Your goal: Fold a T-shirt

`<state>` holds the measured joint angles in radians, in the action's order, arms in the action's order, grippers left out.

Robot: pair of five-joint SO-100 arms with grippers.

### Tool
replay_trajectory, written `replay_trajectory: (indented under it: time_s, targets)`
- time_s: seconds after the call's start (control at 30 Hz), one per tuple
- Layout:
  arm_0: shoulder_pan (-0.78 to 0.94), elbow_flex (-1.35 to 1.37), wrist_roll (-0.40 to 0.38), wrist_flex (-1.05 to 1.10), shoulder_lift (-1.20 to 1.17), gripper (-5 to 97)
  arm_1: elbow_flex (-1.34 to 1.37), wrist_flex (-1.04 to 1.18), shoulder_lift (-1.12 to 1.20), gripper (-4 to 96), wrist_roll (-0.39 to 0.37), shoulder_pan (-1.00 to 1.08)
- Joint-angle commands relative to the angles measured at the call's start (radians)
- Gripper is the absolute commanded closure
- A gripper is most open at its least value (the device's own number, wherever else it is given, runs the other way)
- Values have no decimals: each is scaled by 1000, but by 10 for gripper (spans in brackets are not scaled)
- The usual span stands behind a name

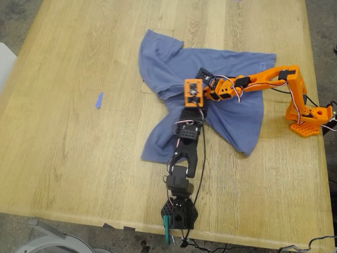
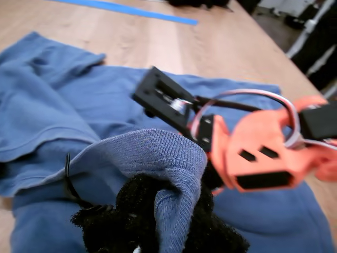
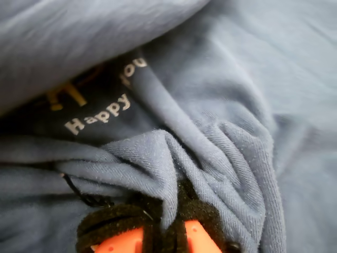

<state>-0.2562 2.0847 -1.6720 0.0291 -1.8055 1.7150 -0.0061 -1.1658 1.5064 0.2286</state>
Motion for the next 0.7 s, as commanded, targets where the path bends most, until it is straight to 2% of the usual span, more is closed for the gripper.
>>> replay_trajectory:
  time_s: [0.0,0.67]
  targets:
    - [-78,-58,-8,72,-5,889,21,-18,-81,913,-8,40]
    - [-465,-456,-3,95,347,886,147,-69,-161,914,-12,130]
